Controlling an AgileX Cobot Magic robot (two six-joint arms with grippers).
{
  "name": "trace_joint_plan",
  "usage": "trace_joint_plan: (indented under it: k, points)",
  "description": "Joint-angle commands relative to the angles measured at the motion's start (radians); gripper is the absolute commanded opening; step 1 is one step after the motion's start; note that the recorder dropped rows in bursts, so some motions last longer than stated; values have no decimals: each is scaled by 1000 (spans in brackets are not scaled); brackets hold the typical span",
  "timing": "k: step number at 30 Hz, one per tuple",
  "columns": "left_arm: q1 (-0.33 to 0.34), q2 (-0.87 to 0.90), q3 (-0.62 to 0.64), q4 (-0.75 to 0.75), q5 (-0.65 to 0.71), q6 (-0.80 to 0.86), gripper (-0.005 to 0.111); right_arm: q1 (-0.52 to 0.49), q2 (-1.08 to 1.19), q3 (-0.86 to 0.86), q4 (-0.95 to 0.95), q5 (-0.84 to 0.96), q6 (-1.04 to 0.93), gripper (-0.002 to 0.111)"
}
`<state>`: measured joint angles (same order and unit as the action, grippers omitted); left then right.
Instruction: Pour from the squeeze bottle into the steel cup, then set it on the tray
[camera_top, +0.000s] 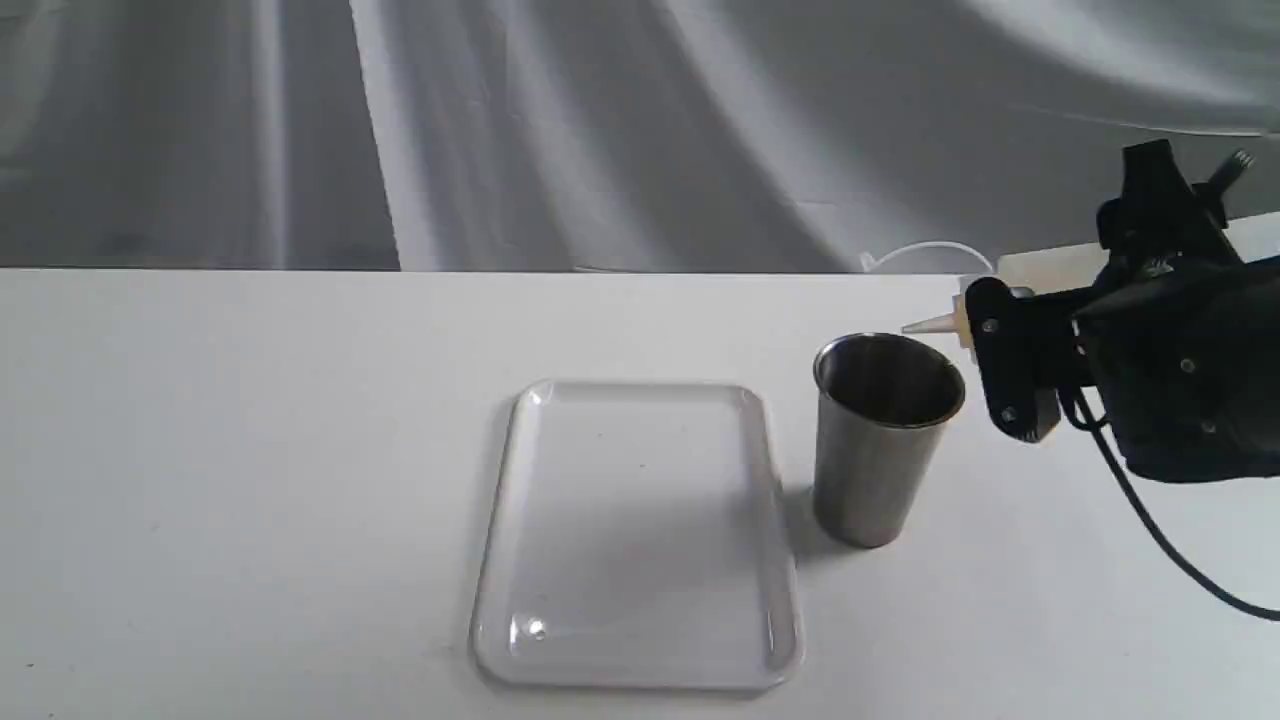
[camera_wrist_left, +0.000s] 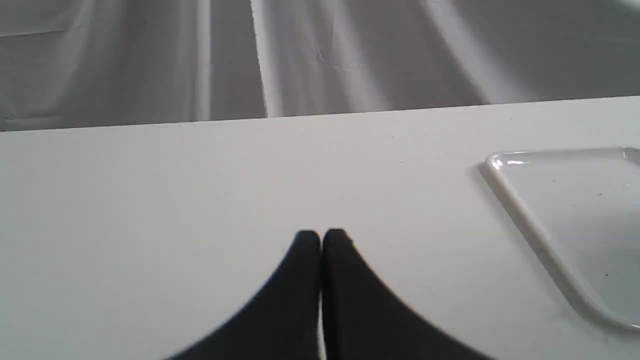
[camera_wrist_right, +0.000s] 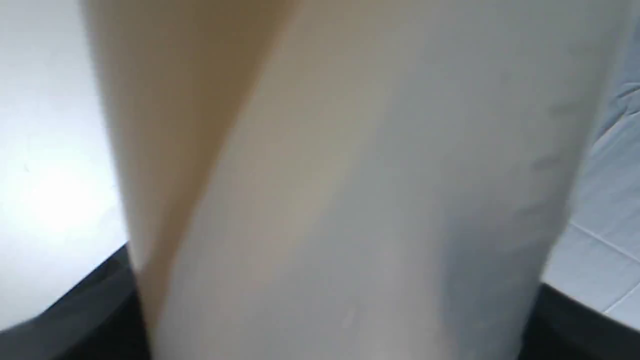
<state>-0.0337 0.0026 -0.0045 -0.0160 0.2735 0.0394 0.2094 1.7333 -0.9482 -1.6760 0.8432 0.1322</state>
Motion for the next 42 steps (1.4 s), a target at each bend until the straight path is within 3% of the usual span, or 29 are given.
trace_joint_plan:
  k: [1,9,15,31,42]
  points:
    - [-5,-3,4,1,-8,-4,0,0,-18,-8,25,11,56,0]
    - [-5,-3,4,1,-8,-2,0,-4,-36,34,65,9,84,0]
    - [-5,-3,4,1,-8,-2,0,-40,-80,58,64,-123,248,0]
    - [-5,-3,4,1,-8,-3,0,-50,-103,85,122,-172,532,0]
    - [-5,-3,4,1,-8,-3,0,-119,-285,85,159,-325,847,0]
